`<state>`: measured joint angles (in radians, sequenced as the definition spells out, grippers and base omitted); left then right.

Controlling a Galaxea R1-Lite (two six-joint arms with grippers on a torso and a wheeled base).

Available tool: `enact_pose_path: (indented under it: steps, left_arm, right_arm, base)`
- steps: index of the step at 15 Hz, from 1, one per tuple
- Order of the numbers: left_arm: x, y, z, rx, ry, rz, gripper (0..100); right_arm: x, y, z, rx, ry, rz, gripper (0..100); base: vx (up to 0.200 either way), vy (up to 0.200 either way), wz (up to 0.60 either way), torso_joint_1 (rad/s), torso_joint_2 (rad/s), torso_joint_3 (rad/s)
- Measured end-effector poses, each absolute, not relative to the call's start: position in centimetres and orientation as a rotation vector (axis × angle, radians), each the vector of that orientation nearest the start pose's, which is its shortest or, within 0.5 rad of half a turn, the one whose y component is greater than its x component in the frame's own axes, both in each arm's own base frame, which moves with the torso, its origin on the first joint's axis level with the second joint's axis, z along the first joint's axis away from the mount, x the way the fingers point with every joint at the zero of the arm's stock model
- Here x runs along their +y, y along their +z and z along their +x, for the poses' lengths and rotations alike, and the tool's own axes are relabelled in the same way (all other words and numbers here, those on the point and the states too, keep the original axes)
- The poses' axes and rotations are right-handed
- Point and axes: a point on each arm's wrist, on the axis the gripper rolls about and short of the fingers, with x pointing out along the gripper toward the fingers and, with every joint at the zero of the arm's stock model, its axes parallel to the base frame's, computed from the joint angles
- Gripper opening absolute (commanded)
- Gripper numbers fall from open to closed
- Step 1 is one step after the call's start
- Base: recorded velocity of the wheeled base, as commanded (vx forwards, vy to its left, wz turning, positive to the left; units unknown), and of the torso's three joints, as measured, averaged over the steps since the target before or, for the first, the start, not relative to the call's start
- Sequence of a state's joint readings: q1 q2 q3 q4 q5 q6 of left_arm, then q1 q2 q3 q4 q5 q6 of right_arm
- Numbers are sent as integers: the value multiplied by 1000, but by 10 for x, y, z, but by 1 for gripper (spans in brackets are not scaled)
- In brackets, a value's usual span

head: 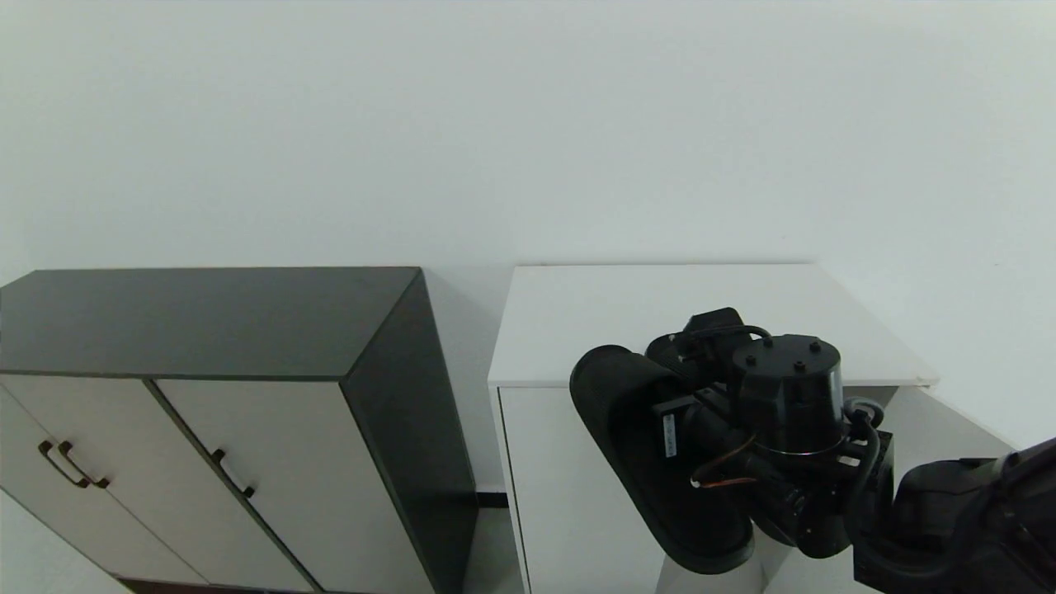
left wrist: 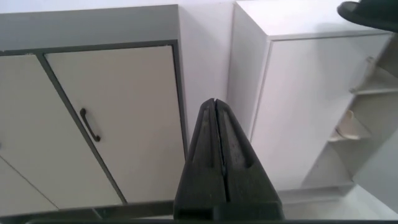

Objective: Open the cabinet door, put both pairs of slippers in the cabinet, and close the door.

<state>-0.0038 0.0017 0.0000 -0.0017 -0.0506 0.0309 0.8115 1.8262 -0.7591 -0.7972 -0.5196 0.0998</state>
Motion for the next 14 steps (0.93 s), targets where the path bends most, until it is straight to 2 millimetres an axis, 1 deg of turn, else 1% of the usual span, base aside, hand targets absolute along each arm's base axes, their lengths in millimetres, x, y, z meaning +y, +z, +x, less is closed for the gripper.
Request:
enact_pose_path:
  steps: [2,14]
  left_arm:
    - [-1,76,-23,-1,-53,31,0]
    - [-1,76,-23,0,-54,31,0]
  right_arm:
    - [226,147,230,226,276,-69,0]
    - [224,144,229,238,277,-77,0]
  base:
    - [-200,0,0,2,5,0]
    - [0,0,0,0,0,0]
